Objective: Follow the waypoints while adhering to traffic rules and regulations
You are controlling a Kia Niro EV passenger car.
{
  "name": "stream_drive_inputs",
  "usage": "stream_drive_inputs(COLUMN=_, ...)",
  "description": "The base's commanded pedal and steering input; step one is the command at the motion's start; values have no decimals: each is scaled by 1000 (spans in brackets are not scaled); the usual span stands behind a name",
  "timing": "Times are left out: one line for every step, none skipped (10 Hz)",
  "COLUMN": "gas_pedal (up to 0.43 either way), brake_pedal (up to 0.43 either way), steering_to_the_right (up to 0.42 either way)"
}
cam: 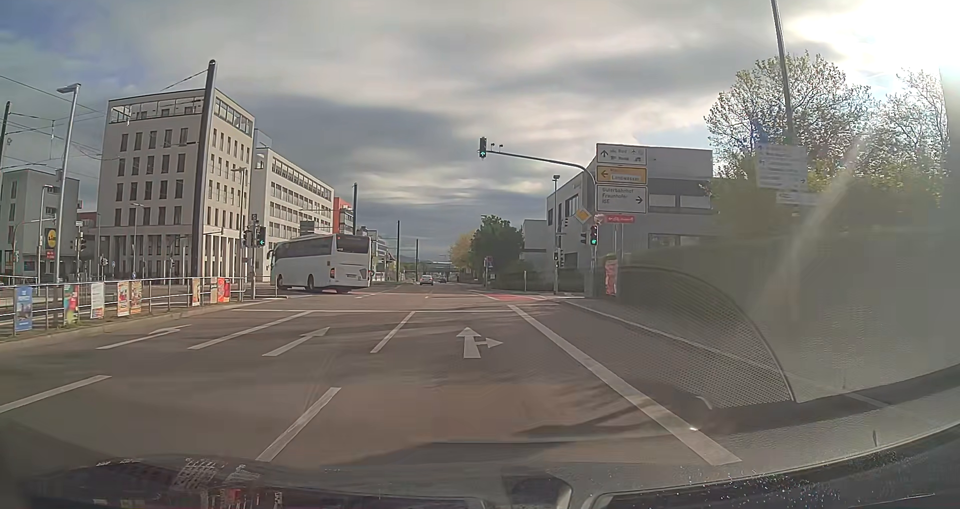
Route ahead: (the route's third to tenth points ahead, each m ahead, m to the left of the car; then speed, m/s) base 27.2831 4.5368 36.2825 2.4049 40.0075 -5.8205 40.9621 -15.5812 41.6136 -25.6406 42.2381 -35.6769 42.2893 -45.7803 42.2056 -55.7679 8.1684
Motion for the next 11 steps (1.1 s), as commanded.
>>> stream_drive_inputs(gas_pedal=0, brake_pedal=0, steering_to_the_right=-24)
stream_drive_inputs(gas_pedal=0, brake_pedal=0, steering_to_the_right=-24)
stream_drive_inputs(gas_pedal=0, brake_pedal=0, steering_to_the_right=-23)
stream_drive_inputs(gas_pedal=0, brake_pedal=0, steering_to_the_right=-23)
stream_drive_inputs(gas_pedal=0, brake_pedal=0, steering_to_the_right=-23)
stream_drive_inputs(gas_pedal=0, brake_pedal=0, steering_to_the_right=-23)
stream_drive_inputs(gas_pedal=0, brake_pedal=0, steering_to_the_right=-23)
stream_drive_inputs(gas_pedal=0, brake_pedal=0, steering_to_the_right=-22)
stream_drive_inputs(gas_pedal=0, brake_pedal=0, steering_to_the_right=-17)
stream_drive_inputs(gas_pedal=0, brake_pedal=0, steering_to_the_right=-13)
stream_drive_inputs(gas_pedal=0, brake_pedal=0, steering_to_the_right=-11)
